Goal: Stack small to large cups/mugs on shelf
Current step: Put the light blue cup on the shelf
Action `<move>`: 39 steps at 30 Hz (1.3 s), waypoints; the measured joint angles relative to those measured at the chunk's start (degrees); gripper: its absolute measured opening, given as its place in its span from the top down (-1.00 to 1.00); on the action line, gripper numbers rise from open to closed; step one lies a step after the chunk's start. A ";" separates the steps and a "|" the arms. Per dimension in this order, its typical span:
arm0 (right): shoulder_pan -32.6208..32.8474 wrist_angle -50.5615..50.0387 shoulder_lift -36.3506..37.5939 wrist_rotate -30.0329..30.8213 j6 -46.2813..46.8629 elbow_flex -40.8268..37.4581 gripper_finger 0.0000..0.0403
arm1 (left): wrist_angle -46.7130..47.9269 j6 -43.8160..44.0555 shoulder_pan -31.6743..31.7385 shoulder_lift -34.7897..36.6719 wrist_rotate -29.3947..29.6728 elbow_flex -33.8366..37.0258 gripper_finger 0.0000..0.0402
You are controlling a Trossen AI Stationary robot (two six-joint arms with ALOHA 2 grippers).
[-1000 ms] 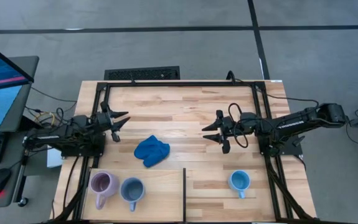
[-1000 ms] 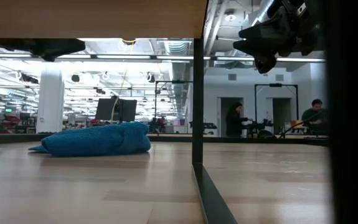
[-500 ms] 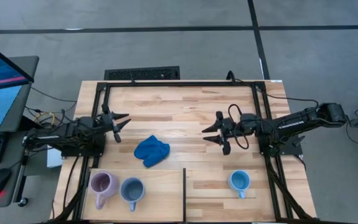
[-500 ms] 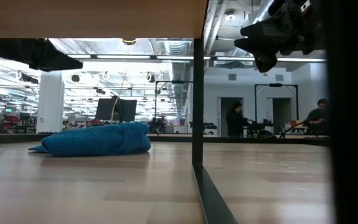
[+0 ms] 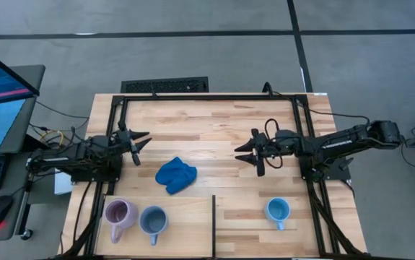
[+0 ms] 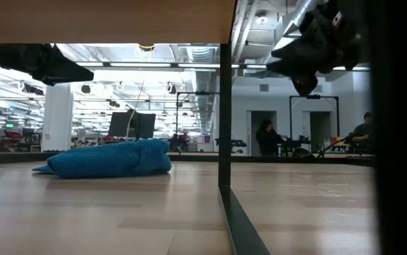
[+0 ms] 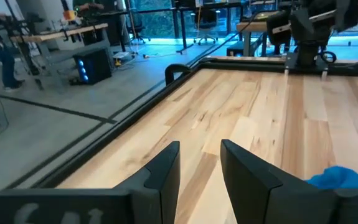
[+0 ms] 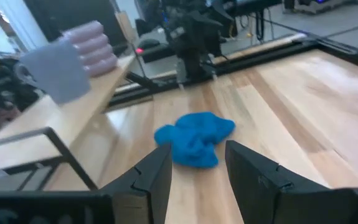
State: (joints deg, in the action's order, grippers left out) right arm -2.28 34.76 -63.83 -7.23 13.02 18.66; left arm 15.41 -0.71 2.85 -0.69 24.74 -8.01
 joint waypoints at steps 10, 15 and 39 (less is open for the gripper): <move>-2.76 -1.38 -0.02 0.02 -4.49 -0.01 0.15 | -3.04 2.20 0.00 -0.02 -2.10 0.30 0.46; -2.73 -1.37 -0.02 0.01 -4.51 -0.01 0.15 | -15.37 -1.30 -0.04 0.52 -5.50 4.87 0.46; 1.80 -71.36 7.61 5.73 -3.71 38.96 0.15 | -20.04 -2.53 -0.02 0.22 -3.26 7.39 0.46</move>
State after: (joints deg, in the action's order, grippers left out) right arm -0.48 -36.60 -56.22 -1.51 9.32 57.62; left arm -4.62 -3.25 2.83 -0.47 21.47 -0.62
